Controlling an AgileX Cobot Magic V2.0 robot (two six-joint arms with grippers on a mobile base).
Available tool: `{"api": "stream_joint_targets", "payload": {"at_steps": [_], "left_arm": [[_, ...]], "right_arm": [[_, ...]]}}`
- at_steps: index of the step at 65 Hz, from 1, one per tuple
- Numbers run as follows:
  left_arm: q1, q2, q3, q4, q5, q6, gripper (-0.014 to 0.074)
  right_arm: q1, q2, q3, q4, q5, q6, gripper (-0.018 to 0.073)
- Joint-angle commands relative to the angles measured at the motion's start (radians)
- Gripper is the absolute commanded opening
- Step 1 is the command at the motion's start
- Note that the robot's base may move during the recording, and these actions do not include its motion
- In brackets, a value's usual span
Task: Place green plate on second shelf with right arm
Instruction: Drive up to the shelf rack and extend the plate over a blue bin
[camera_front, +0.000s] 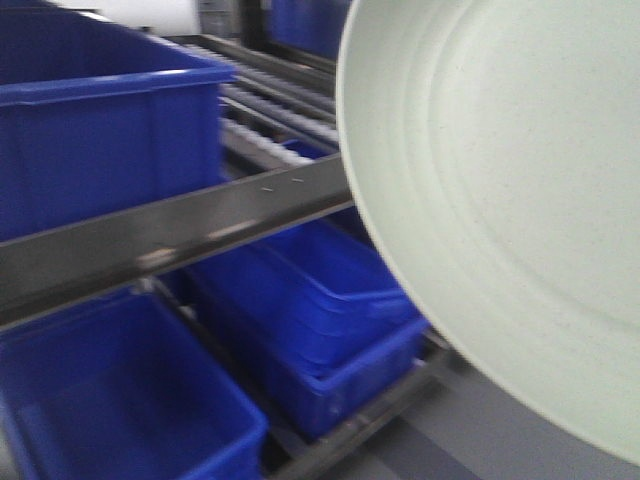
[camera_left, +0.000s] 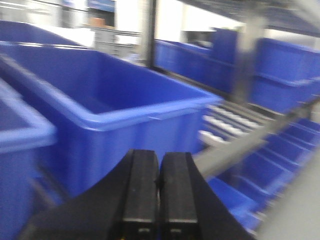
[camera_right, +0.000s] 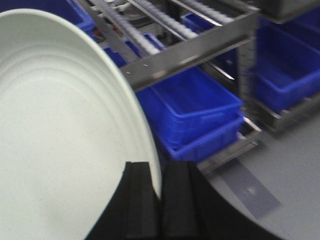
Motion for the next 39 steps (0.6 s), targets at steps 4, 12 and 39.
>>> {"api": "stream_joint_targets", "payload": {"at_steps": [4,12,39], "left_arm": [[-0.002,-0.018,0.04,-0.008,-0.084,-0.002,0.013],[-0.002,-0.018,0.04,-0.008,-0.084,-0.002,0.0129],[-0.002,-0.018,0.04,-0.008,-0.084,-0.002,0.013]], "right_arm": [[-0.004,0.017,-0.031,-0.002,-0.112,0.0,0.0027],[-0.004,0.017,-0.031,-0.002,-0.112,0.0,0.0027],[-0.004,0.017,-0.031,-0.002,-0.112,0.0,0.0027]]}}
